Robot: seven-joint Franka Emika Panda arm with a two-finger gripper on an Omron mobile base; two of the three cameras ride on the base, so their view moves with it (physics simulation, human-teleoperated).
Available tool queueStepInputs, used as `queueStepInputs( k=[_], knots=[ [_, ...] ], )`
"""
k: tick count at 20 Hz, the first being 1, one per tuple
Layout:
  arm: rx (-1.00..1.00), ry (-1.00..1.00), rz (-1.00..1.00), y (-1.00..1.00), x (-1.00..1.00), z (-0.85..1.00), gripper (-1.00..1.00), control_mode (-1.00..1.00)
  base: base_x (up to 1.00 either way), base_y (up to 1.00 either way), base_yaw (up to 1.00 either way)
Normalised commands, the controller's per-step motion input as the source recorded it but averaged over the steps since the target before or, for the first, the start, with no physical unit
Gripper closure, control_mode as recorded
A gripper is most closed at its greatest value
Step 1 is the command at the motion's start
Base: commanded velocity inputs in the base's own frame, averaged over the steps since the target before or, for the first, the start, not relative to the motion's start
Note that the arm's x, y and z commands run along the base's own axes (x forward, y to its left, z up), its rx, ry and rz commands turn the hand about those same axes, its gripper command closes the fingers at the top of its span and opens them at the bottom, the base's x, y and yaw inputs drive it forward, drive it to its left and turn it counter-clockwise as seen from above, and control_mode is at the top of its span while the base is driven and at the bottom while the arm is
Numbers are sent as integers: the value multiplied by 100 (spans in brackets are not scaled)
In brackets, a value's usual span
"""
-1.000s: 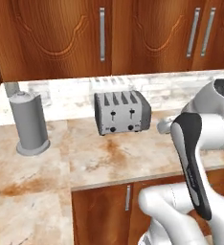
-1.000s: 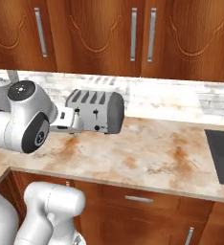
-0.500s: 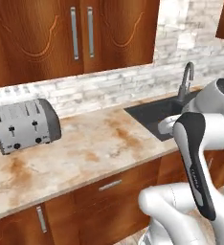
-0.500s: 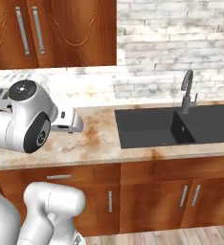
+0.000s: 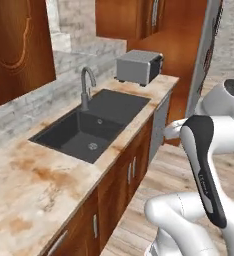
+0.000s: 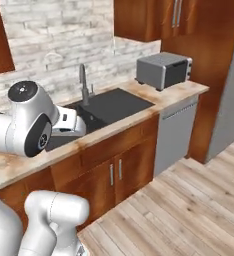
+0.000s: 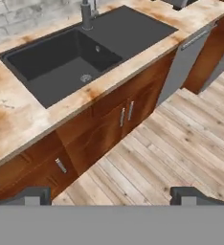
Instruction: Navigate to the fridge.
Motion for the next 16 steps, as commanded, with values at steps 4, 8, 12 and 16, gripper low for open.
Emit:
queueStepInputs(
  k=[4, 8, 12, 16],
  knots=[
    [0, 0, 0, 0, 0, 0, -100, 100, 0, 0, -100],
    [0, 0, 0, 0, 0, 0, -100, 100, 20, -9, -84],
    [0, 0, 0, 0, 0, 0, -100, 100, 100, -55, -20],
    [0, 0, 0, 0, 0, 0, -100, 100, 100, -63, -3]
  ],
)
